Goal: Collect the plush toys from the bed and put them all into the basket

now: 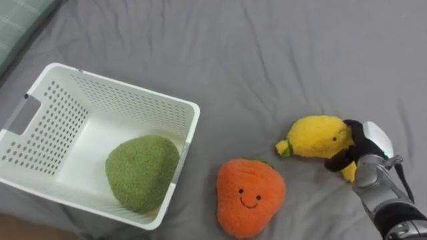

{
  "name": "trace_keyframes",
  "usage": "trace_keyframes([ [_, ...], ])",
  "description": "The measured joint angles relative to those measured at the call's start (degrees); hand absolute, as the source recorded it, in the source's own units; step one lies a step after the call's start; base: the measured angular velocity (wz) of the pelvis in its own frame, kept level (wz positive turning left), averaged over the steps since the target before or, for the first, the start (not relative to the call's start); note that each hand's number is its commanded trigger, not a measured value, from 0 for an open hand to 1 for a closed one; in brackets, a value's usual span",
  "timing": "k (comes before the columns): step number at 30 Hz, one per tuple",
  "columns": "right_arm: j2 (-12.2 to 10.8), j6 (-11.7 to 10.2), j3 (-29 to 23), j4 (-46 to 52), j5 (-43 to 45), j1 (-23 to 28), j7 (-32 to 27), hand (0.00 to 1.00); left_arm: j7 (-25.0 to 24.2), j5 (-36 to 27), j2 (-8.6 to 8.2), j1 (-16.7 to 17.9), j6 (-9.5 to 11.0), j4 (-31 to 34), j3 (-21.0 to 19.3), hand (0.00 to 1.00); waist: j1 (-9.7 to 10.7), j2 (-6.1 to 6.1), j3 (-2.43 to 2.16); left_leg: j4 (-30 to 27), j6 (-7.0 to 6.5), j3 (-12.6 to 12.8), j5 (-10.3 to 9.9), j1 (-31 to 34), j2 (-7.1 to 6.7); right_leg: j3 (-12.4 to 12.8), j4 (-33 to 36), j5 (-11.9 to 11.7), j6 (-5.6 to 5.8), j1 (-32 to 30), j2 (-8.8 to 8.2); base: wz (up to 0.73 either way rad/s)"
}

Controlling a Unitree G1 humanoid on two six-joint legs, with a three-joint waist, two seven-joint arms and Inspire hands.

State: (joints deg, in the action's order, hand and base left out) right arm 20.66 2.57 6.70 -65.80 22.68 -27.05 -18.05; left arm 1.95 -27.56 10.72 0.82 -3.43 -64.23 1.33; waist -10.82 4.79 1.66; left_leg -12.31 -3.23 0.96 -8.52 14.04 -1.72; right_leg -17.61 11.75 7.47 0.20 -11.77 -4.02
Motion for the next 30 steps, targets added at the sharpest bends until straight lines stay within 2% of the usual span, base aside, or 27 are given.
trace_keyframes([
  [4, 0.51, 0.0, 0.69, -1.5, -0.01, -0.04, -0.8, 1.0, -0.21, 0.01, 0.21, 1.03, 0.0, -0.04, 1.6, 0.0, -0.13, -0.26, 0.14, 0.08, 0.01, -0.23, 0.0, 0.04, 0.03, -0.19, -0.05, 0.0, 0.0, 0.04, 0.06, 0.02],
  [10, 0.59, -0.03, 0.99, -2.67, 0.3, 0.13, -1.26, 1.0, -0.22, 0.16, 0.25, 1.17, 0.01, 0.0, 1.59, 0.0, -0.24, -0.45, 0.09, 0.22, 0.01, -0.61, 0.0, 0.25, 0.0, -0.21, -0.16, 0.0, 0.0, -0.14, 0.1, 0.02],
  [20, 1.43, -0.08, 2.15, -3.28, 0.23, 1.07, -2.01, 1.0, -0.21, 0.16, 0.39, 1.29, -0.06, 0.86, 1.46, 0.0, -0.3, -0.96, -0.21, -0.01, 0.04, -1.1, 0.03, -0.29, -0.06, -0.61, -0.18, 0.01, 0.01, 0.68, 0.03, 0.02],
  [24, 1.42, -0.84, 0.91, -3.03, -0.36, 3.0, -2.0, 1.0, 0.13, -1.1, 0.76, 2.52, 0.52, 1.34, 1.08, 0.0, 0.87, -0.83, -0.32, 0.29, 0.04, -1.62, 0.03, -2.5, -0.17, -1.74, -0.22, 0.16, 0.24, 3.34, -0.1, 0.12],
  [27, 1.47, -0.3, -1.56, -0.51, -0.32, 3.6, -2.89, 1.0, 0.13, -1.06, 0.97, 3.82, 0.54, 1.66, -0.06, 0.0, 1.79, -0.47, -0.63, 0.56, 0.04, -1.24, 0.03, -3.4, -0.16, -1.88, -0.21, 0.18, 0.27, 4.02, -0.14, -0.04],
  [30, 1.46, -0.04, -4.32, 6.07, 0.17, 6.24, -3.39, 1.0, 0.06, -0.38, 0.89, 4.45, 0.54, 1.92, -3.12, 0.0, 2.93, -0.03, -1.0, 0.8, 0.06, -1.23, 0.04, -4.74, -0.09, -1.42, -0.26, 0.21, 0.3, 5.07, -0.06, -0.04],
])
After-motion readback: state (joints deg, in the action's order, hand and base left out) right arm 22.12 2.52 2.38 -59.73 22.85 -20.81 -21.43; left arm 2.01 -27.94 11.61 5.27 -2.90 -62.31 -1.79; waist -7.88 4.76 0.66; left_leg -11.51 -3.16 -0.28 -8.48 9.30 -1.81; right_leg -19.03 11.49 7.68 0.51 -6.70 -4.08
